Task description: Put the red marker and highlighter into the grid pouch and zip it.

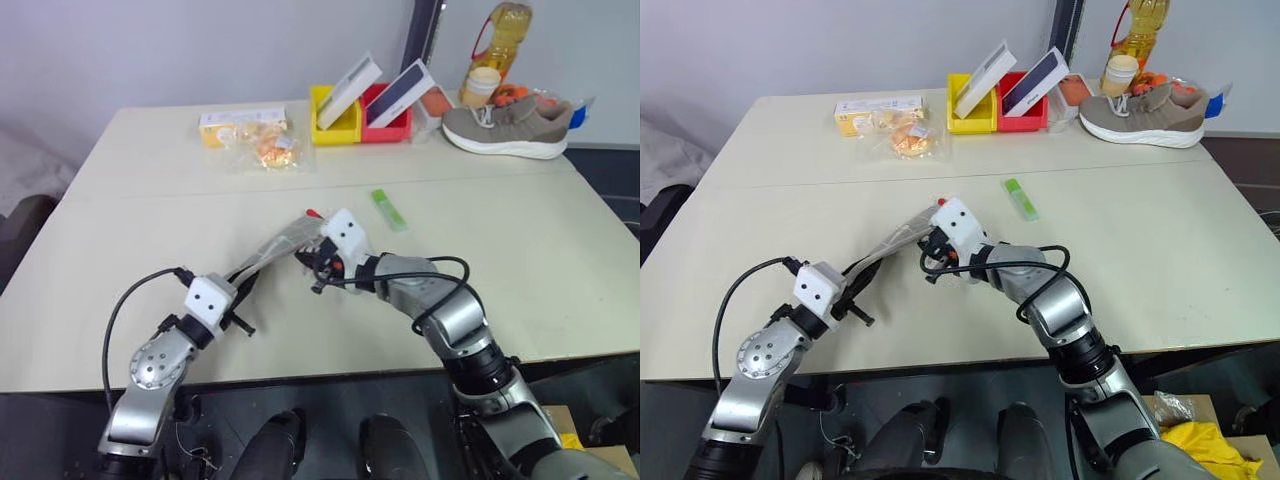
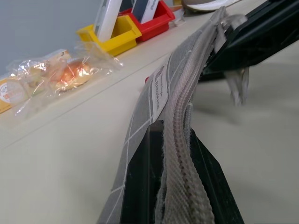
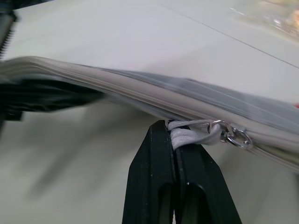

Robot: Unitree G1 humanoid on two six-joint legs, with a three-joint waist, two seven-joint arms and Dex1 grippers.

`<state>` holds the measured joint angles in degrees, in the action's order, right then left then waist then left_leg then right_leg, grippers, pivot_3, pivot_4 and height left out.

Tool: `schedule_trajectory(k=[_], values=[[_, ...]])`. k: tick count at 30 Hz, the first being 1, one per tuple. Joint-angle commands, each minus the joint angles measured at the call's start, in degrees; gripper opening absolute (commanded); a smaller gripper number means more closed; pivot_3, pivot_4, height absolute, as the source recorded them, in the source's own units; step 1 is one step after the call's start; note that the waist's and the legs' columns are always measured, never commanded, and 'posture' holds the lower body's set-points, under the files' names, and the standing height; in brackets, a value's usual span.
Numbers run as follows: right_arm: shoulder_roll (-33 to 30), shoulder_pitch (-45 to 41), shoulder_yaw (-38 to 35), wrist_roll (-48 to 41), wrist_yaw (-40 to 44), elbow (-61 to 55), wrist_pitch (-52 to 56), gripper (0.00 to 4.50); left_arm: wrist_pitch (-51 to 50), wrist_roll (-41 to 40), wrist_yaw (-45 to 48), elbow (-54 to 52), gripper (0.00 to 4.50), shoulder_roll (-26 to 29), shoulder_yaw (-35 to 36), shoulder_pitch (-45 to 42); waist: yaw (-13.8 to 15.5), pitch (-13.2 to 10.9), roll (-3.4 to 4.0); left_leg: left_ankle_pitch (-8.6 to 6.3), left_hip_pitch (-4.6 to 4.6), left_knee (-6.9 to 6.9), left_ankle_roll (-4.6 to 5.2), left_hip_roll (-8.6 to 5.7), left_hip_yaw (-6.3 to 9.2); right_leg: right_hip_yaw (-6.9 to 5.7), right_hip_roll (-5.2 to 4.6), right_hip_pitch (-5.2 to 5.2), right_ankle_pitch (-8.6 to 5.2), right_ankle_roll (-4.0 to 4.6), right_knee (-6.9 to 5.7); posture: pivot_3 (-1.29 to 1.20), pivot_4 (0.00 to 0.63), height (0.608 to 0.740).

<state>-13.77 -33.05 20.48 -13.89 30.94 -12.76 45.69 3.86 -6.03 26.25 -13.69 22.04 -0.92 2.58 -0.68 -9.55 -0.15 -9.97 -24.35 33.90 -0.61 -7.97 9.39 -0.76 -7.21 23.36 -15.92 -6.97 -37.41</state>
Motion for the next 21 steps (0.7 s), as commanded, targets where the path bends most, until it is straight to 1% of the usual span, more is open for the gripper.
schedule_trajectory(k=[1, 6, 13, 21], values=[[2.28, -3.07, 3.98, 0.47, 1.28, -3.03, -0.24, 0.02, -0.66, 0.63, -0.42, -2.91, 0.0, -0.89, -1.32, -1.1, -0.04, 0.0, 0.0, 0.0, 0.0, 0.0, 0.0, 0.0, 0.0, 0.0, 0.0, 0.0, 0.0, 0.0, 0.0, 0.0, 0.15, 0.74], [4.25, -5.86, 8.57, 0.72, 3.62, -2.59, 0.78, 0.02, -1.18, 1.15, -1.24, -2.86, 0.0, -2.32, -1.94, -1.65, -0.09, 0.01, -0.01, 0.0, 0.0, -0.01, 0.0, 0.0, 0.01, 0.0, 0.02, 0.02, 0.0, 0.0, 0.0, 0.0, 0.15, 0.74], [5.56, -8.6, 10.39, 0.47, 6.5, -1.24, 1.99, 0.02, -1.45, 2.57, -3.38, -3.27, 0.0, -4.66, -2.71, -2.45, -0.08, 0.01, -0.01, 0.0, 0.0, 0.0, 0.0, 0.0, 0.02, 0.0, 0.03, 0.03, 0.0, 0.0, 0.0, 0.0, 0.15, 0.74], [5.65, -9.03, 10.55, 0.02, 9.24, -0.62, 3.33, 0.02, -2.32, 2.09, -3.63, -4.23, 0.0, -6.67, -2.8, -3.83, -0.07, 0.01, -0.01, 0.0, 0.0, 0.0, 0.0, 0.0, 0.01, -0.01, 0.04, 0.02, 0.01, -0.01, 0.0, 0.0, 0.15, 0.74]])
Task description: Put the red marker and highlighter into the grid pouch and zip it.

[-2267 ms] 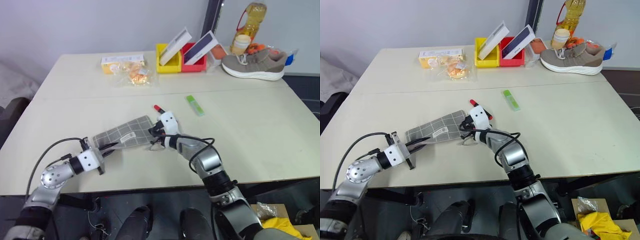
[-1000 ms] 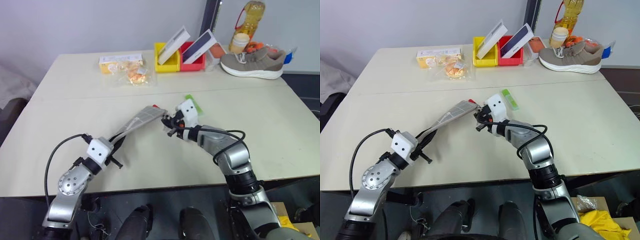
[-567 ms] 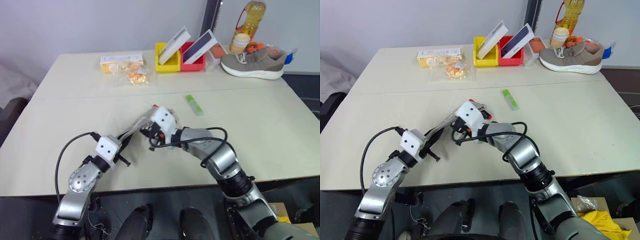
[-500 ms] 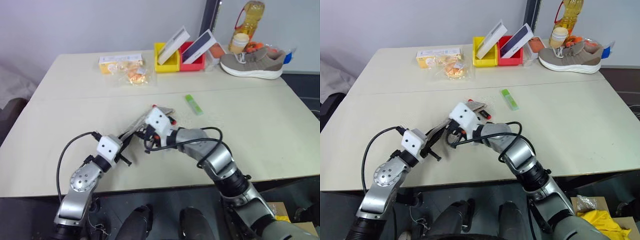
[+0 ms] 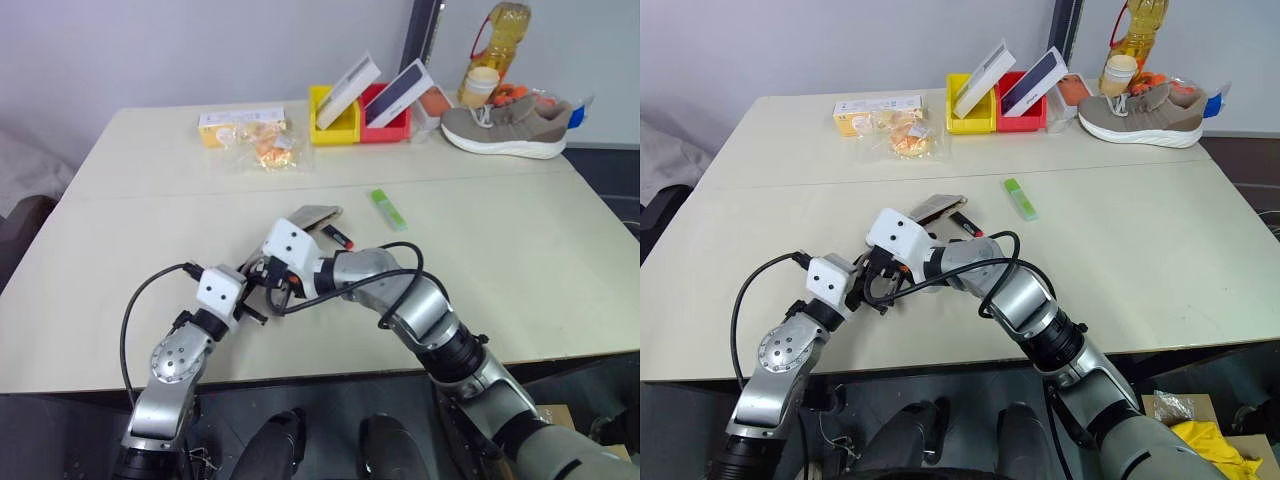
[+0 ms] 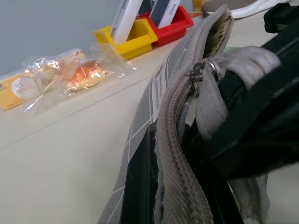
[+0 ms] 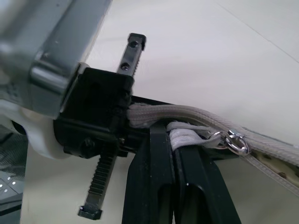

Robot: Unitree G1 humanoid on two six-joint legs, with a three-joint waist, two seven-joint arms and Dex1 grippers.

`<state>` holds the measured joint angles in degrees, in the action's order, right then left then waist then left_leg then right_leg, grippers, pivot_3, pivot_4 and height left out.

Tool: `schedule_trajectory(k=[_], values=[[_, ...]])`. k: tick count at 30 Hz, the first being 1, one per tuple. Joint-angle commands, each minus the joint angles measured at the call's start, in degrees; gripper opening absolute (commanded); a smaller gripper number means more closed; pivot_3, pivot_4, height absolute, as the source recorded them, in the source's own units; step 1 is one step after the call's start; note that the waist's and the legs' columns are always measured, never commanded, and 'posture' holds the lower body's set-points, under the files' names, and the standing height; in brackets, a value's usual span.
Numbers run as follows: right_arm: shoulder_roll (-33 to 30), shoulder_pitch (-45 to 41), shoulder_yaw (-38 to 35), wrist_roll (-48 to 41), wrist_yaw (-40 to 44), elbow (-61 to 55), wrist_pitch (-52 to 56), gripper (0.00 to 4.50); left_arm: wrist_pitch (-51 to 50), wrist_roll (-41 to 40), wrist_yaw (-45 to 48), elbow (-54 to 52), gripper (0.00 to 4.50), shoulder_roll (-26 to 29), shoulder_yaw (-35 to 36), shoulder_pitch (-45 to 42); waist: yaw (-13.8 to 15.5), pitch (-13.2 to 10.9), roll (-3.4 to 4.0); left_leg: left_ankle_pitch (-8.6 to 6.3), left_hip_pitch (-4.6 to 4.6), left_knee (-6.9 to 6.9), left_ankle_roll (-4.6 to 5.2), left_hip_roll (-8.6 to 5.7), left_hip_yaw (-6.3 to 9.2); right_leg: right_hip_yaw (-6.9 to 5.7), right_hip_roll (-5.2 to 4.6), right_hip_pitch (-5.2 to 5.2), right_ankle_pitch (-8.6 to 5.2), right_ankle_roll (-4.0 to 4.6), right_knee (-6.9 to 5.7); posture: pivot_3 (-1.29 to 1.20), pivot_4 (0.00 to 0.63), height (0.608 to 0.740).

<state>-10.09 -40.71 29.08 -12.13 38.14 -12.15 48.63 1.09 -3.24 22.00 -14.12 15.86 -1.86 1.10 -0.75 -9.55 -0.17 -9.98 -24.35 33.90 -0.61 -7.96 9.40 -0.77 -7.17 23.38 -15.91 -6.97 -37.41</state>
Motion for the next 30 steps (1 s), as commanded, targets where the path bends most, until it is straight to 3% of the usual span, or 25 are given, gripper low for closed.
schedule_trajectory(k=[1, 6, 9, 13, 20, 25, 30], values=[[1.94, -1.32, 1.86, -1.7, 2.25, -1.25, 0.44, 0.02, 0.3, -0.79, 0.62, -3.9, 0.0, -0.6, -1.69, -2.49, 0.0, 0.0, 0.0, 0.0, 0.0, 0.0, 0.0, 0.0, 0.0, 0.0, 0.0, 0.0, 0.0, 0.0, 0.0, 0.0, 0.15, 0.74], [1.68, -1.17, 0.96, -2.11, 3.19, -1.54, 0.44, 0.02, -0.14, -0.92, -0.13, -3.64, 0.0, -0.93, -0.46, -3.41, -0.01, 0.0, 0.0, 0.0, 0.0, 0.0, 0.0, 0.0, 0.0, 0.0, 0.0, 0.0, 0.0, 0.0, 0.0, 0.0, 0.15, 0.74], [1.22, -1.21, -0.25, -2.01, 3.54, -1.49, -0.28, 0.87, -0.31, -0.8, -1.18, -3.15, 0.0, -1.27, 0.61, -4.42, 0.0, 0.0, 0.0, 0.0, 0.0, 0.0, 0.0, 0.0, 0.0, 0.0, 0.0, 0.0, 0.0, 0.0, 0.0, 0.0, 0.15, 0.74], [-1.01, -1.25, -4.2, -0.89, 2.42, -2.22, -1.14, 2.77, -0.16, 0.14, -1.99, -3.03, 0.0, -0.46, 1.96, -5.19, 0.12, 0.0, -0.01, 0.0, 0.0, 0.02, 0.0, 0.0, 0.0, -0.01, 0.0, -0.01, 0.0, 0.0, 0.0, 0.0, 0.15, 0.74], [-7.46, 0.97, -13.15, 0.15, -1.29, -0.41, -0.62, 2.77, 1.52, 2.32, -3.24, 0.25, 0.0, 3.88, 5.84, -5.76, 0.11, 0.0, -0.01, 0.0, -0.01, 0.02, 0.0, 0.0, -0.01, -0.02, 0.0, -0.01, 0.0, 0.0, 0.0, 0.0, 0.15, 0.74], [-6.85, 1.41, -17.41, 3.29, -8.39, 8.9, -3.1, 2.77, 2.9, 3.1, -3.55, 3.48, 0.0, 5.65, 6.7, -6.09, 0.02, 0.0, -0.02, 0.0, -0.01, 0.01, 0.0, 0.0, -0.03, -0.02, 0.0, -0.02, 0.01, 0.0, -0.01, 0.0, 0.15, 0.74], [-4.62, 1.53, -16.91, 5.5, -11.0, 18.37, -8.08, 2.77, 3.77, 3.56, -3.67, 6.54, 0.0, 6.12, 6.36, -6.97, -0.04, 0.0, -0.02, 0.01, -0.02, 0.01, 0.0, 0.0, -0.05, -0.01, 0.0, -0.02, 0.01, 0.0, -0.01, 0.0, 0.15, 0.74]])
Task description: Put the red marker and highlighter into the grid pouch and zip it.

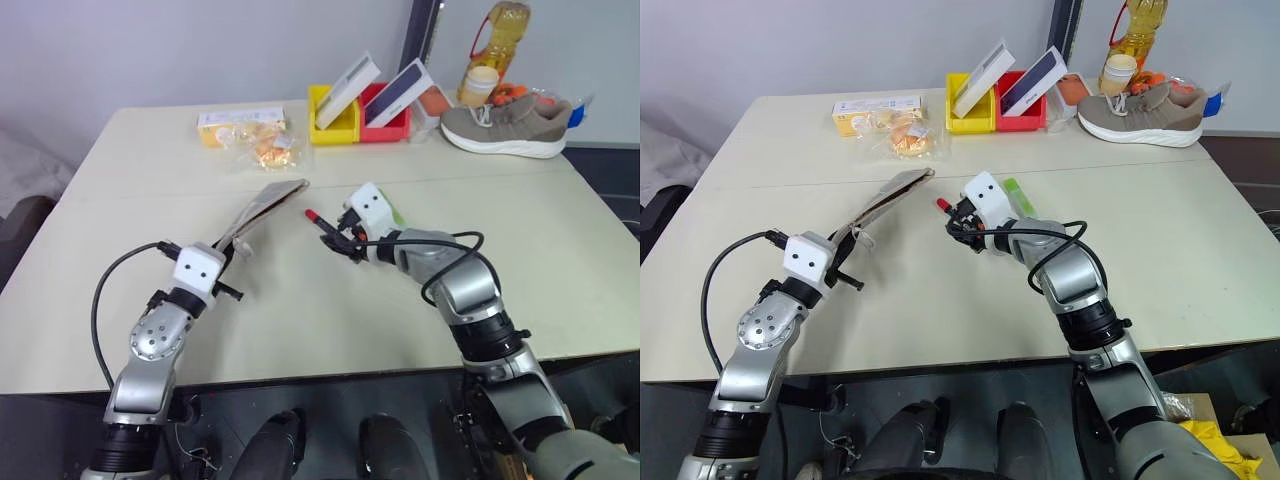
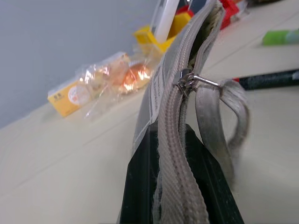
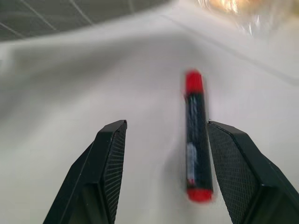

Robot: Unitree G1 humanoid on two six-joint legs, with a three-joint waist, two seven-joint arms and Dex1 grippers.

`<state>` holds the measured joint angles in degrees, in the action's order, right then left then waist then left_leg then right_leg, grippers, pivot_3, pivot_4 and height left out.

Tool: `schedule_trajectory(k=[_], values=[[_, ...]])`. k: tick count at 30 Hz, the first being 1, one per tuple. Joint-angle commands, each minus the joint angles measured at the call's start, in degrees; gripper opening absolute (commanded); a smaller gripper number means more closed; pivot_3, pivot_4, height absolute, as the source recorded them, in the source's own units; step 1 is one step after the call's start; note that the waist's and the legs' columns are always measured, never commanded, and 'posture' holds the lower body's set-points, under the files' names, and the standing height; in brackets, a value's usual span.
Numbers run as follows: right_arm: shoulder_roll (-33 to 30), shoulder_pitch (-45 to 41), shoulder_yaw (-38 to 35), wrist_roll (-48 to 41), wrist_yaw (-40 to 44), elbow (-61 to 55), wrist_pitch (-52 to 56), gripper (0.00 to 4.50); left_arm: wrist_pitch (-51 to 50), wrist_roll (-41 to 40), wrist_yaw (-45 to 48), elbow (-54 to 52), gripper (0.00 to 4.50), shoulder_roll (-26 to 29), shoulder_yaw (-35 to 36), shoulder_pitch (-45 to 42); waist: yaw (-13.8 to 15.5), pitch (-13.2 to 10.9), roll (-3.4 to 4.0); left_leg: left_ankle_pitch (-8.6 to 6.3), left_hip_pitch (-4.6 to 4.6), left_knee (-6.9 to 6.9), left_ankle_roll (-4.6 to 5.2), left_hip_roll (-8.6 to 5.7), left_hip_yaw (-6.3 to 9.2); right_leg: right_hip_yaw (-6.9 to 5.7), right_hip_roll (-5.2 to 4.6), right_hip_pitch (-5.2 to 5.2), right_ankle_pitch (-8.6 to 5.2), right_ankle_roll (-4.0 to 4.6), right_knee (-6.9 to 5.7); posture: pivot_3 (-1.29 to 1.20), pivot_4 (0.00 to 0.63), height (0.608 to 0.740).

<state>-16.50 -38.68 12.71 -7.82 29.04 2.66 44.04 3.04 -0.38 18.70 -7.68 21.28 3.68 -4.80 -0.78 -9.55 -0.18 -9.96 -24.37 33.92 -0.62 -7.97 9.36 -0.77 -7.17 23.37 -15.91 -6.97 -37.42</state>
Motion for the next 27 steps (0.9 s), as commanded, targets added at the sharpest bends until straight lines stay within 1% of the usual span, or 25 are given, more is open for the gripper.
schedule_trajectory(k=[1, 5, 6, 7, 10, 13, 16, 17, 20, 21, 24, 27], values=[[2.4, -0.58, -0.59, 1.8, -2.83, 5.62, -4.49, 2.77, 1.96, 0.77, -0.51, 0.63, 0.0, 0.62, 0.67, -1.32, -0.01, 0.0, 0.0, 0.0, 0.0, 0.0, 0.0, 0.0, 0.0, 0.0, 0.0, 0.0, 0.0, 0.0, 0.0, 0.0, 0.15, 0.74], [3.78, -0.48, -0.82, 3.42, -4.81, 10.77, -8.41, 2.77, 1.73, 0.8, -1.13, 1.76, 0.0, -0.09, 0.5, -1.75, -0.02, 0.0, 0.0, 0.02, 0.01, 0.01, -0.02, 0.0, 0.0, 0.0, 0.01, -0.01, 0.02, 0.02, -0.01, 0.0, 0.15, 0.74], [3.89, -0.24, -0.73, 3.73, -4.96, 11.36, -9.23, 2.26, 1.65, 0.79, -1.26, 1.99, 0.0, -0.29, 0.44, -1.73, -0.03, 0.0, 0.0, 0.02, 0.01, 0.01, -0.02, 0.0, 0.0, 0.0, 0.01, -0.01, 0.02, 0.02, -0.01, 0.0, 0.15, 0.74], [3.94, -0.08, -0.65, 3.98, -5.02, 11.75, -9.83, 1.94, 1.63, 0.8, -1.34, 2.14, 0.0, -0.4, 0.4, -1.72, -0.03, 0.0, 0.0, 0.02, 0.01, 0.01, -0.02, 0.0, 0.0, 0.0, 0.01, 0.0, 0.02, 0.02, -0.01, 0.0, 0.15, 0.74], [3.68, 0.73, -0.43, 4.02, -4.31, 9.89, -10.09, 0.39, 1.43, 0.66, -1.7, 2.51, 0.0, -0.97, 0.42, -1.55, -0.05, 0.0, 0.0, 0.02, 0.01, 0.01, -0.02, 0.0, 0.0, 0.0, 0.01, -0.01, 0.02, 0.02, -0.01, 0.0, 0.15, 0.74], [1.64, 1.63, 0.28, 5.56, -3.42, 5.72, -11.08, 0.38, 1.36, 0.46, -1.76, 2.91, 0.0, -1.52, 0.28, -1.65, -0.02, 0.0, 0.0, 0.02, 0.01, 0.02, -0.02, 0.0, 0.01, 0.0, 0.01, -0.01, 0.02, 0.02, -0.02, 0.0, 0.15, 0.74], [-3.46, 3.55, 2.05, 6.73, 1.48, -1.21, -14.56, 0.38, 1.25, 0.2, -1.44, 3.48, 0.0, -1.9, 0.06, -2.36, 0.22, 0.0, 0.0, 0.02, -0.02, 0.06, -0.02, -0.03, 0.01, 0.0, -0.01, -0.01, 0.02, 0.01, 0.0, 0.0, 0.15, 0.74], [-5.43, 4.3, 2.43, 6.85, 3.31, -3.47, -15.89, 0.38, 1.23, 0.02, -1.29, 3.6, 0.0, -1.99, 0.01, -2.55, 0.15, 0.0, 0.0, 0.02, -0.02, 0.08, -0.02, -0.04, 0.0, -0.01, -0.01, -0.02, 0.03, 0.0, 0.0, 0.0, 0.15, 0.74], [-15.74, 8.56, 1.69, 5.6, 13.44, -13.08, -21.39, 0.38, 1.53, -0.98, 0.37, 4.28, 0.0, -2.01, -0.53, -3.22, 0.44, -0.01, -0.02, 0.01, -0.03, 0.1, -0.02, -0.04, 0.01, -0.03, -0.02, -0.05, 0.03, -0.03, 0.02, 0.0, 0.15, 0.74], [-17.36, 9.32, 1.4, 5.07, 15.08, -14.6, -22.12, 0.38, 1.61, -1.16, 0.7, 4.42, 0.0, -2.0, -0.6, -3.32, 0.33, -0.01, -0.03, 0.01, -0.05, 0.1, -0.02, -0.05, 0.0, -0.05, -0.04, -0.08, 0.01, -0.05, 0.08, 0.0, 0.15, 0.74], [-18.01, 9.67, 0.41, 4.16, 15.54, -16.3, -21.35, 0.38, 1.85, -1.29, 1.31, 4.83, 0.0, -1.98, -0.83, -3.57, -0.38, -0.03, -0.07, 0.01, -0.03, 0.11, -0.01, 0.0, -0.09, -0.03, -0.04, -0.1, 0.03, -0.08, 0.11, 0.0, 0.15, 0.74], [-17.31, 9.04, -0.73, 4.09, 14.5, -17.19, -20.42, 0.38, 2.03, -1.33, 2.03, 5.34, 0.0, -2.29, -1.31, -4.06, -0.02, -0.04, -0.07, 0.01, -0.01, 0.12, -0.01, 0.17, -0.11, -0.03, 0.08, -0.07, 0.08, 0.0, 0.1, 0.0, 0.15, 0.74]])
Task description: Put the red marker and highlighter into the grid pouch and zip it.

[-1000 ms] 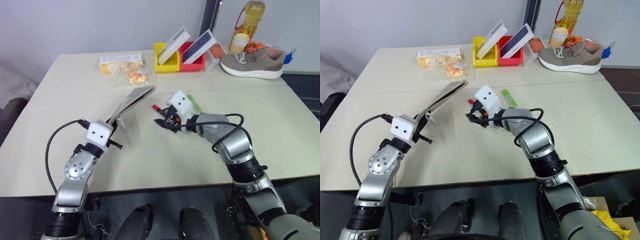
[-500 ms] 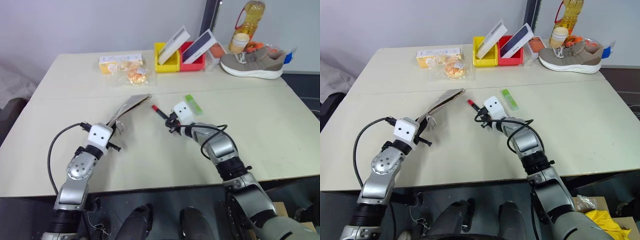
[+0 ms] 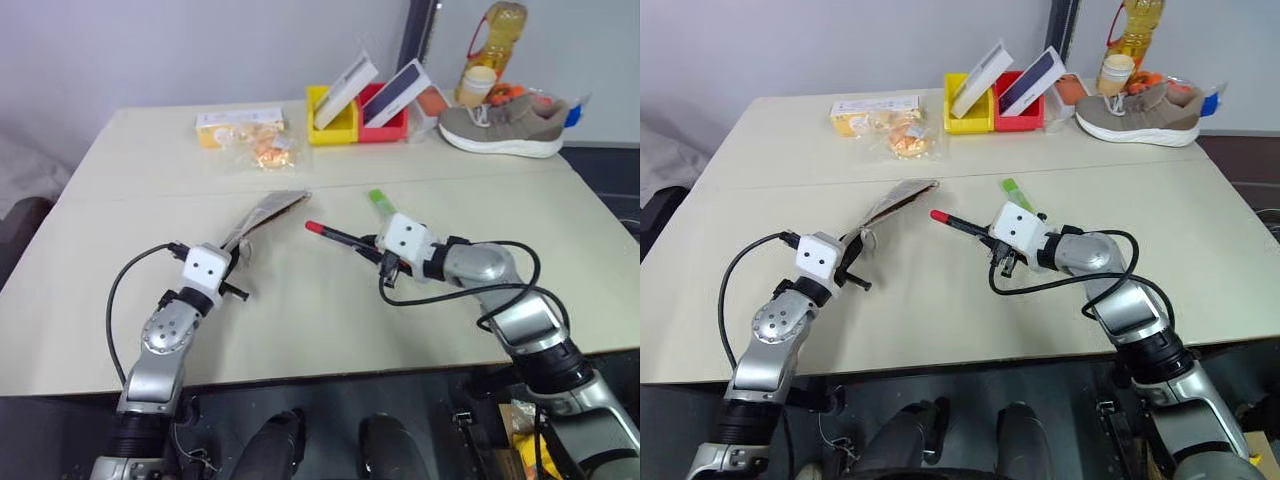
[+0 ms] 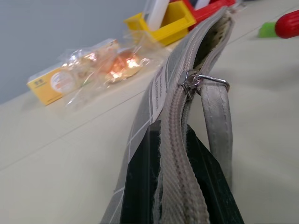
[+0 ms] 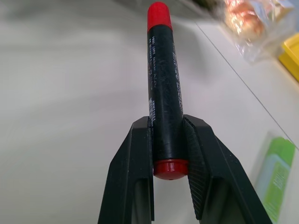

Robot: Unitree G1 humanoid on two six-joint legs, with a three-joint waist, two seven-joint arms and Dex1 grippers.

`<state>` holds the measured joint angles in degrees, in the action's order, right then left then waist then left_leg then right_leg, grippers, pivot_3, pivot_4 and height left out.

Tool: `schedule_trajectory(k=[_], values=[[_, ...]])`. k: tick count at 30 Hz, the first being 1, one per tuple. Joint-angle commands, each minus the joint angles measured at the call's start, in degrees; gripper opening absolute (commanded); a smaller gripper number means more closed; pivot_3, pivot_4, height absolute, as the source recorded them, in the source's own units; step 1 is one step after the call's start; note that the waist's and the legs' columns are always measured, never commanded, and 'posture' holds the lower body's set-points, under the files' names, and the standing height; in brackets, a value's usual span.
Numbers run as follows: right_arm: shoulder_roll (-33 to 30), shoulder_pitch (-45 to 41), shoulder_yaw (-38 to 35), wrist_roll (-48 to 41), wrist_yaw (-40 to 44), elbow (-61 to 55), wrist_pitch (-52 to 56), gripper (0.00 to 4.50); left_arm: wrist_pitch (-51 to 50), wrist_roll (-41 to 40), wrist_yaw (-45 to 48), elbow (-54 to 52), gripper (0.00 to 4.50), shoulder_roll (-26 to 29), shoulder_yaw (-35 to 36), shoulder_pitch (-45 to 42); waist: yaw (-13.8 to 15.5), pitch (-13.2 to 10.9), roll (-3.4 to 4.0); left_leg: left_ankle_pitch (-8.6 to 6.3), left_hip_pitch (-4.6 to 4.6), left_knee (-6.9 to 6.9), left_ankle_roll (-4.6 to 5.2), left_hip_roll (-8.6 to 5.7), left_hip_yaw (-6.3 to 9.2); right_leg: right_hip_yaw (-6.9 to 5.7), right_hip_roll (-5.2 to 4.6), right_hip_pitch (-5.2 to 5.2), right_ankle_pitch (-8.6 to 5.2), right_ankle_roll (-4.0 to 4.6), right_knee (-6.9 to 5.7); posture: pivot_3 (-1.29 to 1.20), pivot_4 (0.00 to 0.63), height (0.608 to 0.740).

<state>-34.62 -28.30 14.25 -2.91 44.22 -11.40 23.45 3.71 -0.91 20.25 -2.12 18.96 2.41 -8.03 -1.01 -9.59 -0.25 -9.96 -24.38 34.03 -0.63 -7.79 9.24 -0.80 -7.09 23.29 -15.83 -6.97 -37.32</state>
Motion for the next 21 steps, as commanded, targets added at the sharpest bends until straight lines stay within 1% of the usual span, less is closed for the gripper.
schedule_trajectory(k=[1, 12, 21], values=[[1.04, -1.58, -2.29, -0.8, -0.93, -3.13, 0.39, 0.38, 1.37, -0.78, 0.52, -0.18, 0.0, -0.04, -0.07, -0.88, 0.35, 0.0, 0.0, 0.0, 0.0, 0.01, 0.0, 0.02, 0.01, 0.0, 0.02, 0.0, 0.0, 0.01, 0.0, 0.0, 0.15, 0.74], [2.15, -4.24, -1.26, 0.83, -2.38, -0.71, 2.32, 0.38, 1.98, -1.22, 1.63, -1.1, 0.0, -0.12, -0.98, 0.39, 0.46, -0.01, -0.01, 0.0, -0.02, 0.06, 0.0, 0.0, 0.0, 0.02, 0.02, -0.03, 0.01, 0.01, 0.06, 0.0, 0.15, 0.74], [1.55, -5.18, 0.61, 3.89, -1.43, 0.72, 0.87, 0.38, 1.69, -2.19, 2.8, -3.3, 0.0, -0.18, -1.12, 1.73, 0.44, -0.01, -0.01, 0.0, -0.02, 0.05, 0.0, 0.01, 0.0, 0.02, 0.02, -0.02, 0.01, 0.01, 0.06, 0.0, 0.15, 0.74]])
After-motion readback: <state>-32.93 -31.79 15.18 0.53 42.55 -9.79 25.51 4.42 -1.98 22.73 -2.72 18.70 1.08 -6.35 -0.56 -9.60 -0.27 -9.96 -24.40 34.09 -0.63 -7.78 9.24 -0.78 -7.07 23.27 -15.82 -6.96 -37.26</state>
